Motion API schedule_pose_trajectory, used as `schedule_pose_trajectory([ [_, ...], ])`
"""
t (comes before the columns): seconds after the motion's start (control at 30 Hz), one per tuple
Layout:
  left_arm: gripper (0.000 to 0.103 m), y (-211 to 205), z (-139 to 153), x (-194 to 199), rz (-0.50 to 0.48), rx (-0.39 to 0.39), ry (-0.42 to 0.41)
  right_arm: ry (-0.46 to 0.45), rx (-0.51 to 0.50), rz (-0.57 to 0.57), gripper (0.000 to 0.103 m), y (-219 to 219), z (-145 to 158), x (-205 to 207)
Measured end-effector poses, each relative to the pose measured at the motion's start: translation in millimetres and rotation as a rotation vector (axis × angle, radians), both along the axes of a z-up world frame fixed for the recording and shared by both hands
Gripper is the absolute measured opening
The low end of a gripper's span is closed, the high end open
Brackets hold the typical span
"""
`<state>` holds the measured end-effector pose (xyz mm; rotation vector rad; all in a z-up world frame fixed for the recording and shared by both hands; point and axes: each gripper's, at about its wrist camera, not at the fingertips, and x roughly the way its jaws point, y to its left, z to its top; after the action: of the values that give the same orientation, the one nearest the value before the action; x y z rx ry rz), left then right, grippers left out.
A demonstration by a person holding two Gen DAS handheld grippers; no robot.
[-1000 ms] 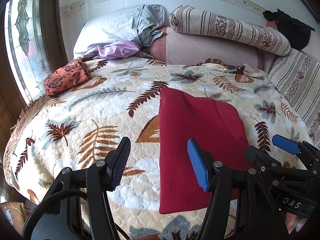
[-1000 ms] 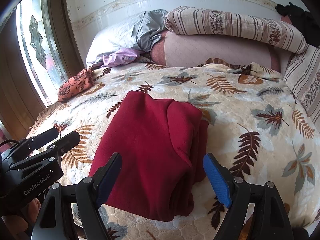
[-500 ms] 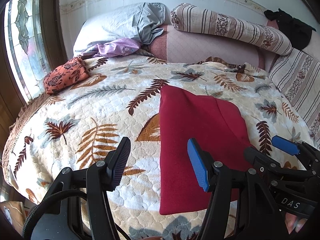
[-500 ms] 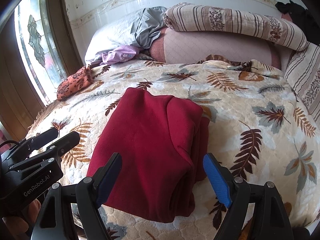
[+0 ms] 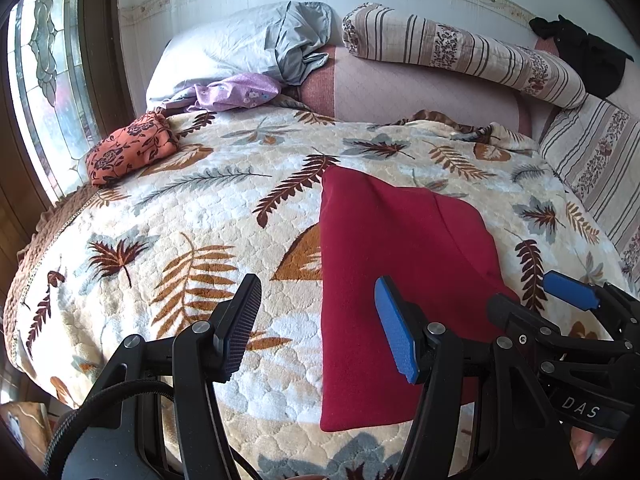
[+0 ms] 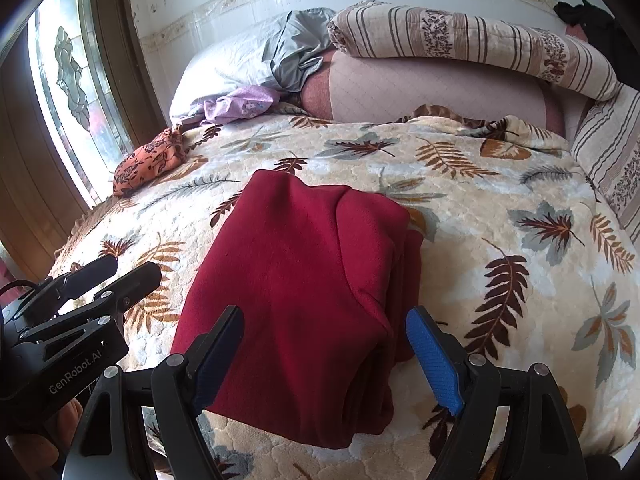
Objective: Fold small clothes
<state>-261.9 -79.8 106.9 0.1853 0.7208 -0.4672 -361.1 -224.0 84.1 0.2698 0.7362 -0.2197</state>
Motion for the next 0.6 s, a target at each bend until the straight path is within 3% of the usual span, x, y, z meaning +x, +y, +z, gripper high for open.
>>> schedule_pose_trajectory([
  [0.6, 0.06, -6, -11, 9, -0.003, 0.016, 0.014, 0.03, 0.005, 0.018, 0.081, 1, -9, 14],
])
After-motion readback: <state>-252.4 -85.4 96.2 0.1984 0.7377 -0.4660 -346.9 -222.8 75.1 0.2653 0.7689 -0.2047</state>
